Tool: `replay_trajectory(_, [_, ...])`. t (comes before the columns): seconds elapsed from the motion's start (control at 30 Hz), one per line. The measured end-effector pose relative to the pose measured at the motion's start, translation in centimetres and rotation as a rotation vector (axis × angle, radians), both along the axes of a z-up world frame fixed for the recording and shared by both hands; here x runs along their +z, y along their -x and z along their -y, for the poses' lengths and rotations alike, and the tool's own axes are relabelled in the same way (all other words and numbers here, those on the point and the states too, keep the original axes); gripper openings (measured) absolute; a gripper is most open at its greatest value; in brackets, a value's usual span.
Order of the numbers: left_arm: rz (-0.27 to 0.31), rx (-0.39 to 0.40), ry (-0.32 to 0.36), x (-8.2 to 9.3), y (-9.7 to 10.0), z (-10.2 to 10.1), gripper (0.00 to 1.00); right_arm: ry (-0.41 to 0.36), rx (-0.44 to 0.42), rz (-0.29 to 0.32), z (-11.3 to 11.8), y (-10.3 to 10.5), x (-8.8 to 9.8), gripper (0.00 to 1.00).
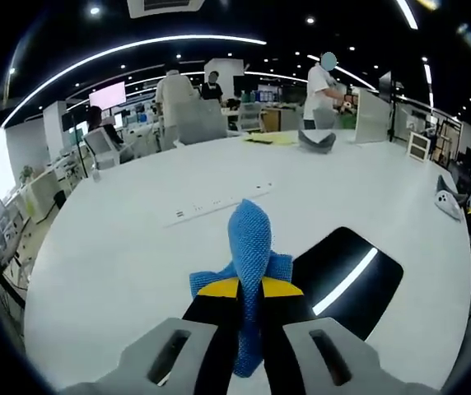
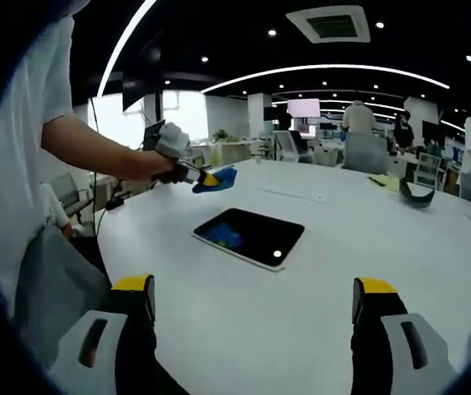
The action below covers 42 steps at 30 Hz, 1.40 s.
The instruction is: Wipe the mirror surface with the cleaning cloth until all visible marks leave the cleaned area.
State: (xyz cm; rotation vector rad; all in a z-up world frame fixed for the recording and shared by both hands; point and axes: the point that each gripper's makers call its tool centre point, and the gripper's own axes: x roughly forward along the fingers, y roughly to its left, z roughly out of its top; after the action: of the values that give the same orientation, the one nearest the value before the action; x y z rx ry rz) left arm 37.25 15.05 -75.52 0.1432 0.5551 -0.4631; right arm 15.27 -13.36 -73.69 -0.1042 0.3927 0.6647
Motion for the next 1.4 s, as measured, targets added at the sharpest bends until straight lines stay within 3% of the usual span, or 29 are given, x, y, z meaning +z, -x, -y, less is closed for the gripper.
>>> replay_trajectory(0.83, [0.01,-0.011,-0.002,0.1,-2.6,0.7,0.05,-0.004,-0.007,-0.006,0.1,0.0,0.0,1.0])
replay_trajectory(1.4, [-0.02,-0.021,-0.014,-2.6,-3.7,1.5,0.05,-0.008,-0.016,-0.03,0.3,-0.1,-0.5,1.0])
